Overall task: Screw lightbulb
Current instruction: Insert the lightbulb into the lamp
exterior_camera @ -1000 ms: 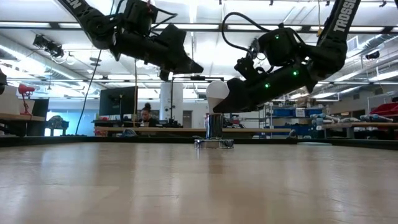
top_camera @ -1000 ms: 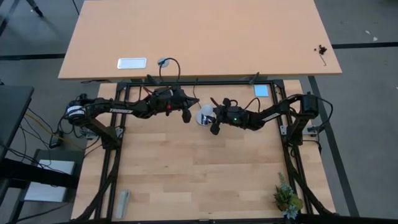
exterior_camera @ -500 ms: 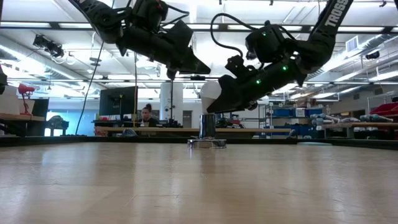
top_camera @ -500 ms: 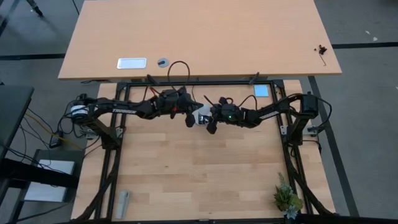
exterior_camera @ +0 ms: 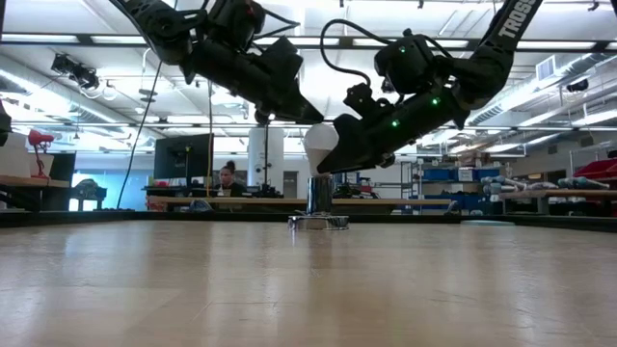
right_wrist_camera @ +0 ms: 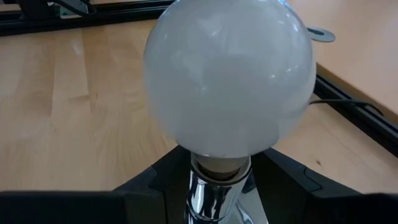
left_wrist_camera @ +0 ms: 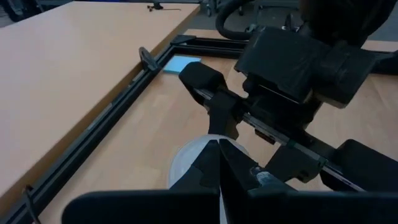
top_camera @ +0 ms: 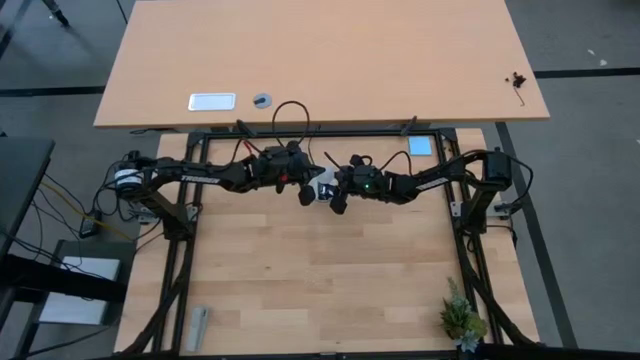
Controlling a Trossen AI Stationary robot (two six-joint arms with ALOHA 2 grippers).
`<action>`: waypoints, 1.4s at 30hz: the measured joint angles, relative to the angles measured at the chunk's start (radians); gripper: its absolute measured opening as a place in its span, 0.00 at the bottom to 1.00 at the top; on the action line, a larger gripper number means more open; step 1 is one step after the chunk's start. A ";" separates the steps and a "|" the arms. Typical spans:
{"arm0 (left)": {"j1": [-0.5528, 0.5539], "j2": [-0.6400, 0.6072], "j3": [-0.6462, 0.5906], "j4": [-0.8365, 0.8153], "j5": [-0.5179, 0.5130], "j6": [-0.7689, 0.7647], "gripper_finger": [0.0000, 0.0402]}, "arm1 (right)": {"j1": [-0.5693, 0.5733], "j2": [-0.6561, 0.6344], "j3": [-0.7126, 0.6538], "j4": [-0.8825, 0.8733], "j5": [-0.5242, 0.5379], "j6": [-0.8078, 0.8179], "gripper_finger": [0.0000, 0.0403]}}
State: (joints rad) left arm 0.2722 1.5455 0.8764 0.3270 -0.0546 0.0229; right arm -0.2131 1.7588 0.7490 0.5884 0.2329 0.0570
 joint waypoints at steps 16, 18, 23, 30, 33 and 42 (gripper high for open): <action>0.001 0.051 0.003 0.041 -0.026 -0.003 0.00 | 0.000 0.000 0.000 -0.018 0.000 0.019 0.43; 0.001 0.053 0.004 0.042 -0.026 -0.003 0.00 | 0.000 0.000 0.000 -0.019 0.000 0.019 0.43; 0.002 0.053 0.003 0.036 -0.026 -0.002 0.00 | 0.000 -0.002 0.000 -0.019 0.006 0.019 0.44; 0.002 0.055 0.002 0.033 -0.026 -0.001 0.00 | 0.000 -0.043 0.000 -0.055 0.008 0.019 0.49; 0.002 0.055 0.001 0.032 -0.026 -0.001 0.00 | 0.002 -0.077 0.000 -0.097 0.005 0.019 0.51; 0.003 0.056 0.000 0.031 -0.027 -0.001 0.00 | 0.005 -0.196 -0.001 -0.230 -0.002 0.019 0.51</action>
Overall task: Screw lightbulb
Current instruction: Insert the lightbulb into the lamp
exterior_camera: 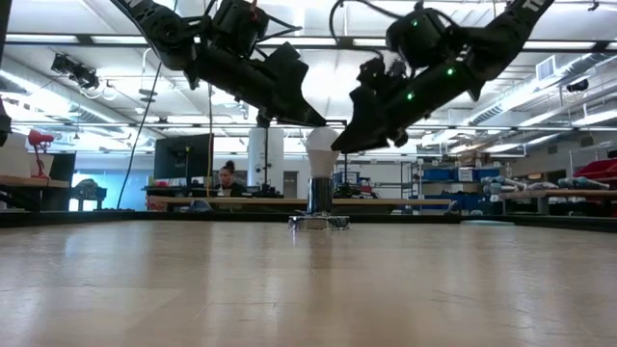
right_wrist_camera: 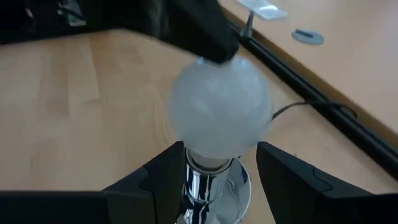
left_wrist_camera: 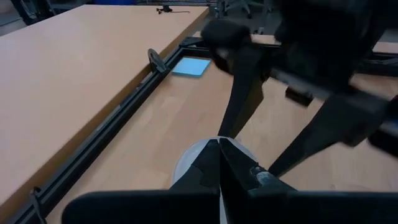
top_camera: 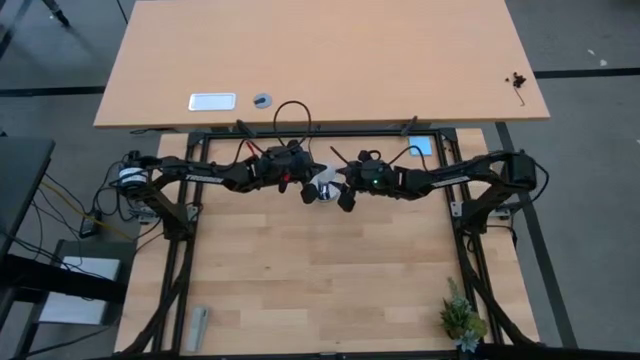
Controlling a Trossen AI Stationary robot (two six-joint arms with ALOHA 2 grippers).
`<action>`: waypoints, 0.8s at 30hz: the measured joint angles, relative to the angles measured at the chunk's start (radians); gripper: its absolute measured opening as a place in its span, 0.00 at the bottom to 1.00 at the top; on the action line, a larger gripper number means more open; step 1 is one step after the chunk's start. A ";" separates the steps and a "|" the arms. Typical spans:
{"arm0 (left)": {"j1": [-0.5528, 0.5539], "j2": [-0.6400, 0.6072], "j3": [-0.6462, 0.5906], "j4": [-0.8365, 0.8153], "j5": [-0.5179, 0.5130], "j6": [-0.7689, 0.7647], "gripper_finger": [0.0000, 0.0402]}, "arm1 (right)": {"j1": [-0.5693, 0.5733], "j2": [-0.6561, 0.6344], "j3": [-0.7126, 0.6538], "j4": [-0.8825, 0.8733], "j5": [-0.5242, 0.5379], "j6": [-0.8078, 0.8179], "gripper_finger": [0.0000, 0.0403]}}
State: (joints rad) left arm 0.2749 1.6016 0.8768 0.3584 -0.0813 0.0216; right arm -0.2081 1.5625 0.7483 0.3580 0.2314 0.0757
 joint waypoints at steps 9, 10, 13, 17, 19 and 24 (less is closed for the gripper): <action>0.000 0.000 -0.001 0.002 0.001 0.003 0.00 | 0.011 -0.116 0.001 0.042 -0.017 -0.026 0.49; 0.000 0.000 -0.001 0.002 0.002 0.003 0.00 | 0.010 -0.122 0.001 0.052 -0.017 -0.026 0.48; 0.000 0.000 -0.001 0.002 0.003 0.004 0.00 | -0.005 -0.125 0.001 0.076 -0.037 -0.026 0.46; 0.000 0.000 -0.001 0.002 0.004 0.006 0.00 | -0.024 -0.106 0.002 0.085 -0.099 0.006 0.42; 0.000 0.000 -0.001 0.002 0.004 0.010 0.00 | -0.030 -0.079 0.002 0.093 -0.124 0.018 0.40; 0.000 0.000 -0.002 0.000 0.001 0.009 0.00 | -0.032 -0.026 0.002 0.120 -0.126 0.027 0.37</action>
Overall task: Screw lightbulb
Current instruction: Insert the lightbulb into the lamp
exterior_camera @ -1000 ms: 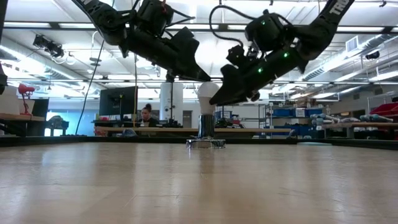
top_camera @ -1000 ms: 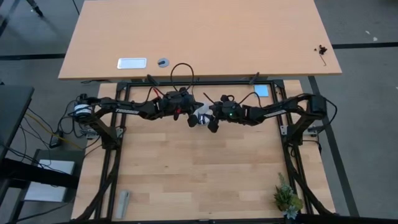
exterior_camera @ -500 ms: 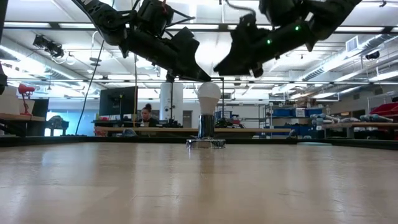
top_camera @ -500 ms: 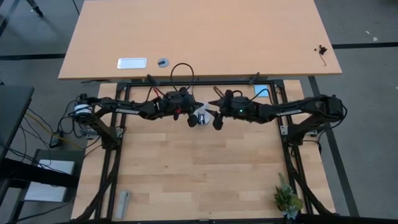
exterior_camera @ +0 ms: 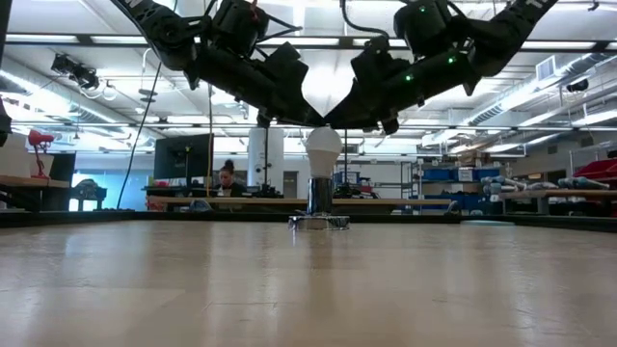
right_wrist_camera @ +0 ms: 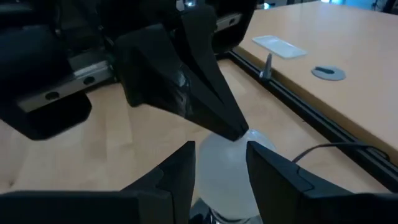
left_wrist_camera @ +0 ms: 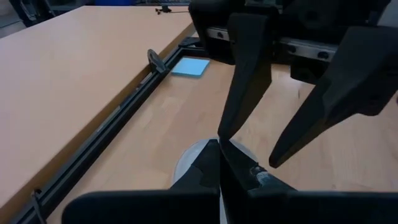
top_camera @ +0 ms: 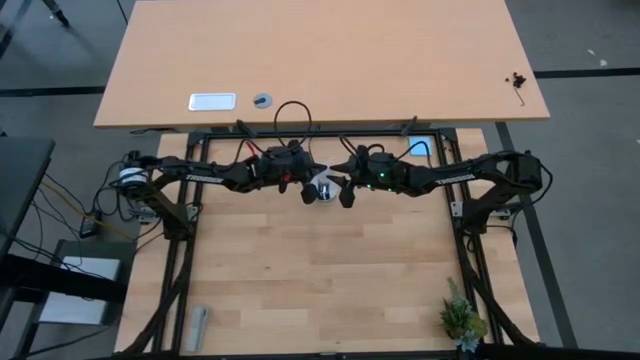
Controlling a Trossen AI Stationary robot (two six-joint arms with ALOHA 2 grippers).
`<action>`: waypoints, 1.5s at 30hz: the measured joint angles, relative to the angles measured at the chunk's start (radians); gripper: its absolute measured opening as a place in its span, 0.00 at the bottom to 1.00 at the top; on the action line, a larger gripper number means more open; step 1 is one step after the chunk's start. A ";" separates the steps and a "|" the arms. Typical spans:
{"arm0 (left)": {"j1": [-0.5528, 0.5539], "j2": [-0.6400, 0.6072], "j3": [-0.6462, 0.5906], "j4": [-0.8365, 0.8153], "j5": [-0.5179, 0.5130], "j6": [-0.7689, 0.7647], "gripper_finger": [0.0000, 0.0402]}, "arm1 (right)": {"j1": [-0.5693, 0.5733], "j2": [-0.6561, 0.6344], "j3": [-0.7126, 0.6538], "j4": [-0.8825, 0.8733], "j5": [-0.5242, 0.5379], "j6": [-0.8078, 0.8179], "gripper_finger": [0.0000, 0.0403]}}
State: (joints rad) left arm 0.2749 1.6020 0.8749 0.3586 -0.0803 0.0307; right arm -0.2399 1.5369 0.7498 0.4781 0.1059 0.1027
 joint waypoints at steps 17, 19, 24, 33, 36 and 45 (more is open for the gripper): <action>-0.002 -0.014 0.000 -0.028 0.002 0.011 0.00 | -0.012 -0.007 -0.001 0.060 -0.004 0.000 0.37; -0.002 -0.014 0.000 -0.028 0.002 0.011 0.00 | -0.014 -0.007 -0.001 0.060 -0.007 0.000 0.36; -0.002 -0.014 0.000 -0.023 0.007 0.009 0.00 | -0.019 -0.007 -0.001 0.061 -0.006 -0.001 0.35; -0.002 -0.043 -0.003 -0.043 0.006 0.016 0.00 | -0.018 -0.007 0.016 0.040 -0.006 -0.009 0.14; -0.002 -0.057 -0.004 -0.056 0.007 0.019 0.00 | -0.018 -0.003 0.055 0.010 -0.006 -0.014 0.03; -0.002 -0.058 -0.003 -0.065 0.006 0.018 0.00 | -0.025 0.031 0.098 -0.082 0.004 0.017 0.03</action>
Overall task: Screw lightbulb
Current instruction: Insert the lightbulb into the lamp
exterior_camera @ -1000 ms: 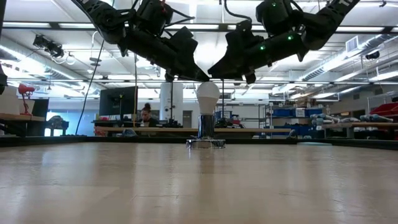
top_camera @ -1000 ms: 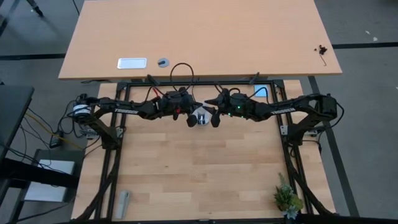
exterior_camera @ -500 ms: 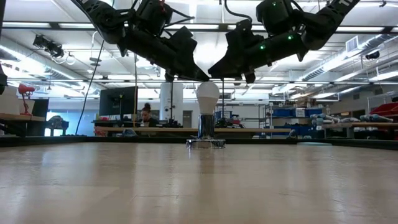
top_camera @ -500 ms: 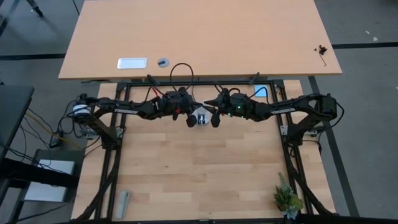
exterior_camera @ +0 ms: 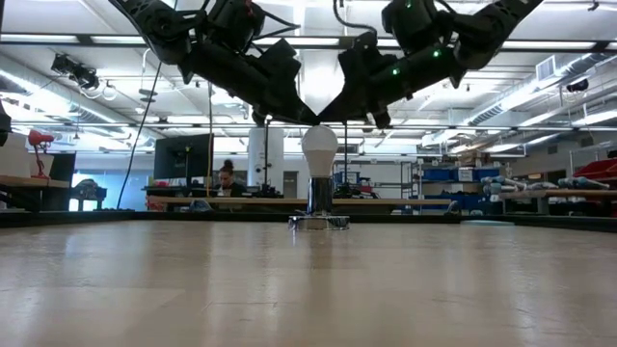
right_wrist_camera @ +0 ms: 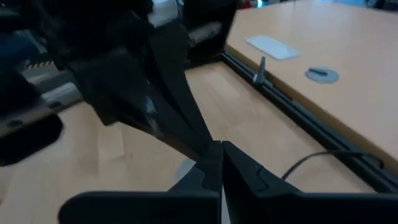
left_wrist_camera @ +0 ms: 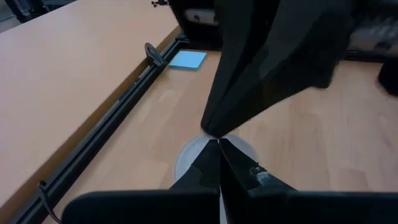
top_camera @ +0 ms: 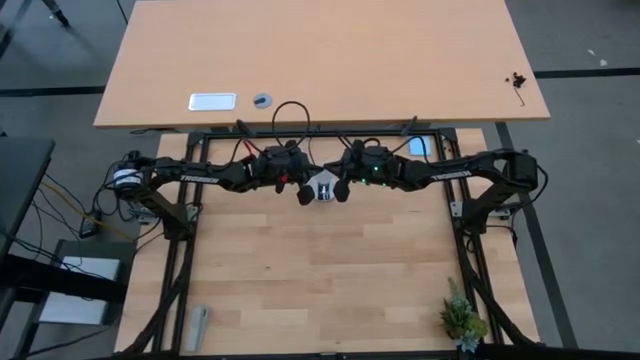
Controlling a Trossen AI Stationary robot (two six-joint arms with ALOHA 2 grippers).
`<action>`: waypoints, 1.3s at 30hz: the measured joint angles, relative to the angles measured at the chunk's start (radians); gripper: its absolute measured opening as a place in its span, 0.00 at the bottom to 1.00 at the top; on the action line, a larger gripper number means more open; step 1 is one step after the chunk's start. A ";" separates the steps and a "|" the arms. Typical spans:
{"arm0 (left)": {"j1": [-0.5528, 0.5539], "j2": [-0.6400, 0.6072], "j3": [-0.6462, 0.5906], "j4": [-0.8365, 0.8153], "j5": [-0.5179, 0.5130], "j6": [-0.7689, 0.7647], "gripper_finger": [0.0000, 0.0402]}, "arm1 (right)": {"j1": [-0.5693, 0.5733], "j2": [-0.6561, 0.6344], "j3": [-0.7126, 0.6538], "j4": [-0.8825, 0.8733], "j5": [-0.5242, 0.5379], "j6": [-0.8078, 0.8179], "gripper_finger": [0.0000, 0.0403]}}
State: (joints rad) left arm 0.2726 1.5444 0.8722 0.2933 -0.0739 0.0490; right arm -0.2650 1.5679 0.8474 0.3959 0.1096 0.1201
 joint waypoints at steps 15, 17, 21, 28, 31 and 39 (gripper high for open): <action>0.002 0.000 0.000 0.007 -0.029 0.001 0.00 | -0.017 0.041 0.005 -0.001 0.003 0.019 0.03; 0.002 -0.004 0.000 0.006 -0.029 0.001 0.00 | -0.021 0.041 0.005 -0.004 0.000 0.019 0.02; 0.002 -0.011 0.000 0.007 -0.030 0.002 0.00 | -0.023 0.042 0.004 -0.012 0.000 0.018 0.03; 0.002 -0.048 0.000 0.015 -0.033 0.003 0.00 | -0.024 0.043 0.003 -0.020 0.000 0.017 0.03; 0.002 -0.067 0.000 0.014 -0.034 0.003 0.00 | -0.024 0.043 0.003 -0.021 0.000 0.013 0.03; -0.002 -0.080 -0.024 0.012 -0.025 -0.019 0.00 | -0.024 0.043 0.003 -0.035 0.000 0.009 0.03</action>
State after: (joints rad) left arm 0.2710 1.4643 0.8480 0.3053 -0.0993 0.0297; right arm -0.2886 1.6108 0.8501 0.3611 0.1101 0.1287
